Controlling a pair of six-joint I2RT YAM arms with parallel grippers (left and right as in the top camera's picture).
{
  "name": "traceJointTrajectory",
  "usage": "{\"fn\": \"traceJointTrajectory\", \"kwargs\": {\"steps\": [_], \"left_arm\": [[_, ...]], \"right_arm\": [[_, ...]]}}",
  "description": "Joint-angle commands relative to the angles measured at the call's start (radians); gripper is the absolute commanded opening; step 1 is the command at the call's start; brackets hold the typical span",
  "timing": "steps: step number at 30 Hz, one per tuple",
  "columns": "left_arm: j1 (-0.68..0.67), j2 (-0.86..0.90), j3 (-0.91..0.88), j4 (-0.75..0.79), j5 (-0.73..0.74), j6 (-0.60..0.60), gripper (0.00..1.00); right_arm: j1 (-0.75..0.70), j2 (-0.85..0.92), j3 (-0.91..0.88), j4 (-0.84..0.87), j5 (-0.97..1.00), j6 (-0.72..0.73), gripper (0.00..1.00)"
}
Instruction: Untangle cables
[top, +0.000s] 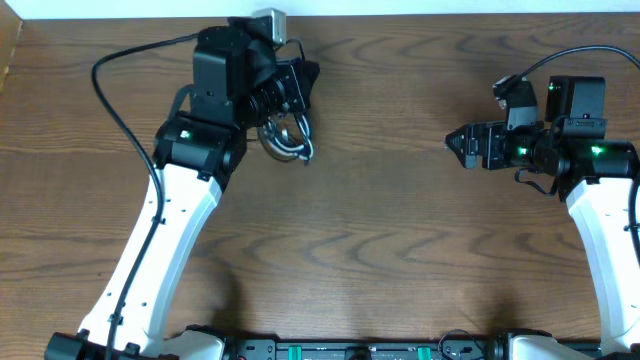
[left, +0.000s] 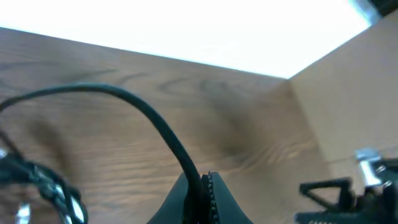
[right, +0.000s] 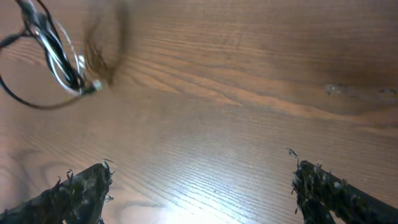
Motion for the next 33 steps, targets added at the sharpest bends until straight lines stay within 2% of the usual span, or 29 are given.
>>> {"fn": "traceJointTrajectory", "kwargs": {"steps": [1,6,11,17,24,29,33], "left_arm": [[0.0,-0.021,0.015,0.1,0.058,-0.185,0.07],[-0.002,-0.021,0.015,0.253,0.158,-0.296,0.07],[-0.002,-0.021,0.015,0.368,0.23,-0.401,0.07],[-0.003,-0.021,0.015,0.393,0.23,-0.477,0.07],[-0.003,-0.021,0.015,0.397,0.23,-0.526,0.07],[-0.002,-0.022,0.015,0.403,0.256,-0.537,0.07],[-0.002,-0.022,0.015,0.403,0.265,-0.538,0.07]], "right_arm": [[0.016,-0.001,0.019,0.008,-0.056,0.01,0.91],[0.07,0.001,0.019,0.038,-0.068,0.011,0.91],[0.143,0.038,0.019,0.09,-0.068,0.076,0.89],[0.21,0.123,0.019,0.145,-0.071,0.125,0.85],[0.292,0.222,0.019,0.325,-0.073,0.102,0.79],[0.354,0.297,0.019,0.464,-0.191,0.094,0.78],[0.388,0.343,0.019,0.506,-0.229,0.095,0.78]]}}
